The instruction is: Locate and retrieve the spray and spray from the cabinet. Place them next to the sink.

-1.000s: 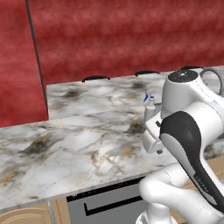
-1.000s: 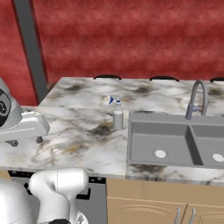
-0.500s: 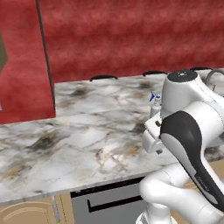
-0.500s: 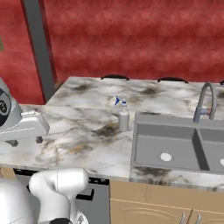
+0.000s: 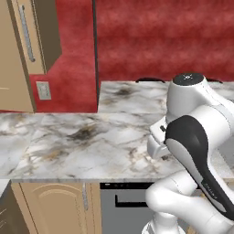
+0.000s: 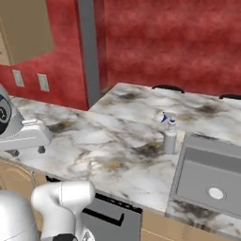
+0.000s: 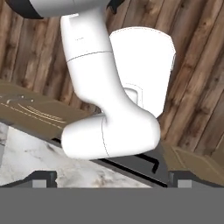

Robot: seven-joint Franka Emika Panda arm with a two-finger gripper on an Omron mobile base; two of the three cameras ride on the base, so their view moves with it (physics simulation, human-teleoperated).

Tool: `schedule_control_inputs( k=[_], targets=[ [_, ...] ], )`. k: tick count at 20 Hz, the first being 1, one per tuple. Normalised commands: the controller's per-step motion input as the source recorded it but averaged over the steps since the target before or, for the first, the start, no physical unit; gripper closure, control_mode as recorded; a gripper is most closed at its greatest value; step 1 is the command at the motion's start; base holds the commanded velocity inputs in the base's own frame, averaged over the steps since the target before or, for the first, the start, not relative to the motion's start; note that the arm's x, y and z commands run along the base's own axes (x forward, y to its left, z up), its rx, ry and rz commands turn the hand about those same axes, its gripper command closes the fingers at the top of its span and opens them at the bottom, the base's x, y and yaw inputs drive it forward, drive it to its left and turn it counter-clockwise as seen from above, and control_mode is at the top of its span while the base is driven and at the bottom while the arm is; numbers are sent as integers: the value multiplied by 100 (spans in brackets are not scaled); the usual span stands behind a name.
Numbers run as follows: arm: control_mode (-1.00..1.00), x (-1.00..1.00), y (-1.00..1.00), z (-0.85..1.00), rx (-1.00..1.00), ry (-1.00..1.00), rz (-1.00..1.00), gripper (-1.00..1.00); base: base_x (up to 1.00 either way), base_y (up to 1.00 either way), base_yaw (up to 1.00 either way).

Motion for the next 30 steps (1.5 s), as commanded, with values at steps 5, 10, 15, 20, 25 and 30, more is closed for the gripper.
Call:
schedule_control_inputs(
  k=[5, 10, 15, 20, 25, 30],
  targets=[
    [100, 0, 0, 0, 0, 0, 0, -100, 0, 38, 43],
    [100, 0, 0, 0, 0, 0, 0, -100, 3, 37, 43],
    [100, 0, 0, 0, 0, 0, 0, -100, 2, 41, 43],
    [100, 0, 0, 0, 0, 0, 0, -100, 1, 41, 43],
    [100, 0, 0, 0, 0, 0, 0, -100, 0, 38, 45],
    [100, 0, 0, 0, 0, 0, 0, -100, 0, 39, 45]
  ],
)
